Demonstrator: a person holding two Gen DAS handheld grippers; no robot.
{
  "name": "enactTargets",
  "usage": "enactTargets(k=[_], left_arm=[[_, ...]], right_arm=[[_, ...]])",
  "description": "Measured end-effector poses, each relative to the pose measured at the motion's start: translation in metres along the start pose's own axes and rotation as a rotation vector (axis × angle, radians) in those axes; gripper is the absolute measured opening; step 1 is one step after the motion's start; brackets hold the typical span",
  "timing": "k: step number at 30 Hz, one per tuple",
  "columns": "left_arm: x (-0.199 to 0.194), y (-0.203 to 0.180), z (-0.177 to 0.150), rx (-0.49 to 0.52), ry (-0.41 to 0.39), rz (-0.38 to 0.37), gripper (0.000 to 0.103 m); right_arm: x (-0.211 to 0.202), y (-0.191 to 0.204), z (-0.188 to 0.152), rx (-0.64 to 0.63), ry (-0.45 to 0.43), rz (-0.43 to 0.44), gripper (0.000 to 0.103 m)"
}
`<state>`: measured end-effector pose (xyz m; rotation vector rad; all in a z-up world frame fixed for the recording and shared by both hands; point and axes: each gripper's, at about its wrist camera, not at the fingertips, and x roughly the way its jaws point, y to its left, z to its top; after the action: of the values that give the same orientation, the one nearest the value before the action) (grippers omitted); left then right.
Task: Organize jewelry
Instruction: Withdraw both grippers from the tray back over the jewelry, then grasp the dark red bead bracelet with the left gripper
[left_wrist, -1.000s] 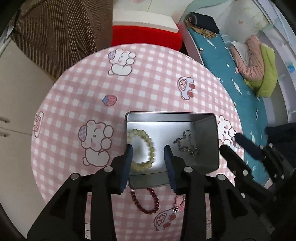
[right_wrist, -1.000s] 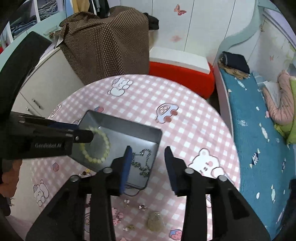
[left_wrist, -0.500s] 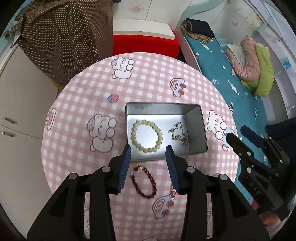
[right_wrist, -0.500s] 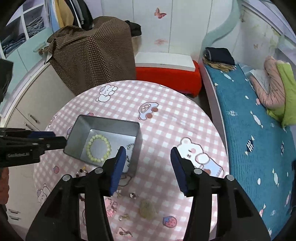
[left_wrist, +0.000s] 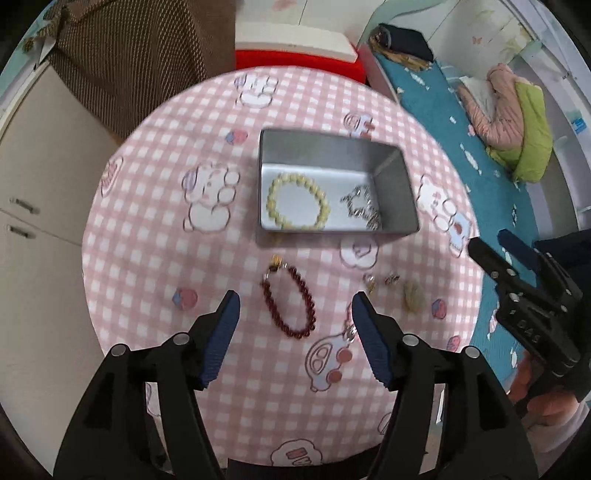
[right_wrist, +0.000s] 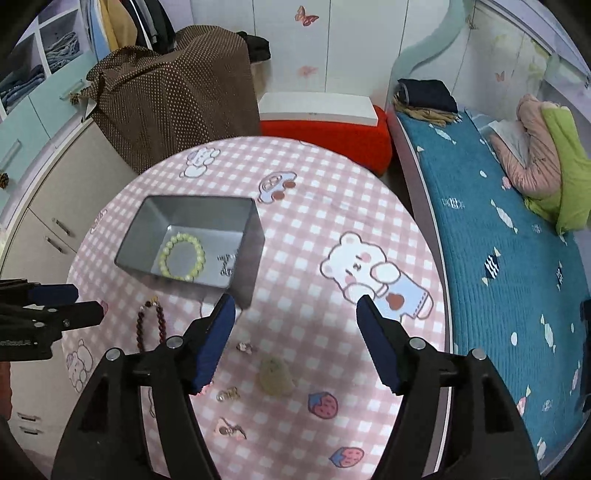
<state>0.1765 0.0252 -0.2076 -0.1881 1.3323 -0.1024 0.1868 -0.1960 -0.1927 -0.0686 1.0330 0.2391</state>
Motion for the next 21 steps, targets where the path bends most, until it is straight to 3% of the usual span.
enactTargets(k=[9, 14, 21], left_arm=[[0.044, 0.010, -0.009, -0.046, 0.082, 0.020, 0.064], [0.068, 0.015, -0.011, -0.056, 0.121, 0.086, 0.062], [0.086, 0.015, -0.009, -0.037, 0.115, 0.172, 0.043]], right_arm=[[0.011, -0.004, -0.025, 0.003, 0.073, -0.010, 0.068], [0.017, -0.002, -0.034, 0.002, 0.107, -0.013, 0.068], [0.030, 0.002, -0.049, -0.002, 0.169, -0.002, 0.068]])
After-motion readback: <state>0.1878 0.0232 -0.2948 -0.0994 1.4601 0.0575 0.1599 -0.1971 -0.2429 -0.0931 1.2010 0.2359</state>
